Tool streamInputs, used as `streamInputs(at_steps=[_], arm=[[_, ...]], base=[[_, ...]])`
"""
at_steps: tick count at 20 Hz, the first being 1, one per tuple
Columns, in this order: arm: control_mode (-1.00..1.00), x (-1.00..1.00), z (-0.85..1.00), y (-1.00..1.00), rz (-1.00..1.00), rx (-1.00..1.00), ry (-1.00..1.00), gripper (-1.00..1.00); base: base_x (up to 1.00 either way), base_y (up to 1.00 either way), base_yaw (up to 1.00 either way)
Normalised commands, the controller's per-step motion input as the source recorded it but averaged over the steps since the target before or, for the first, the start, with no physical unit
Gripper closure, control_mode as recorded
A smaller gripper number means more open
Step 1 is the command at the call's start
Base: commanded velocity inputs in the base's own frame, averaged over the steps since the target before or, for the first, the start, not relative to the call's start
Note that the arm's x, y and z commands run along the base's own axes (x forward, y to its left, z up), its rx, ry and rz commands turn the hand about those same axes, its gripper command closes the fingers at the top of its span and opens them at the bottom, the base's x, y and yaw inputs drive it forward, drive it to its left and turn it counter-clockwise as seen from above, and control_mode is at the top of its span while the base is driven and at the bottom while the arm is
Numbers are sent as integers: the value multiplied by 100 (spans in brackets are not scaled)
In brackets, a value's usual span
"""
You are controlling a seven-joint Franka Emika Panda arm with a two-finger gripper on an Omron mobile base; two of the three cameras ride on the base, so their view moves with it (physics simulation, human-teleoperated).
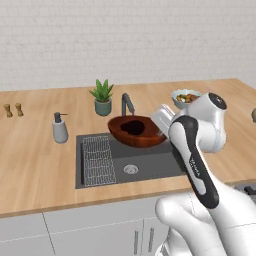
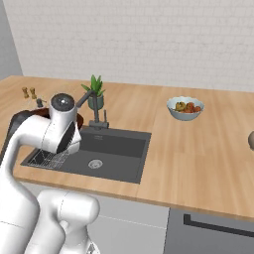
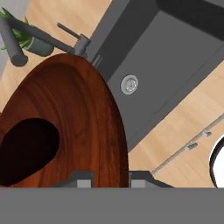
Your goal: Pick the avocado from the sink and place it in the bowl. Then pick the bowl and place it in the microwave. Then close the microwave door and press the start button.
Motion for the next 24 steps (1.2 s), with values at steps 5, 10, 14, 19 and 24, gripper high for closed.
streamInputs(at_steps=[5, 10, 14, 19, 24], arm=[[-100, -24, 0, 0, -21, -3, -4, 100], [100, -9, 0, 0, -19, -6, -8, 100], [100, 0, 0, 0, 0, 0, 0, 100], [100, 0, 0, 0, 0, 0, 0, 100], [100, 0, 0, 0, 0, 0, 0, 100]], base=[[0, 0, 0], [-5, 0, -4], [-34, 0, -23], [-30, 0, -33], [-29, 0, -53]])
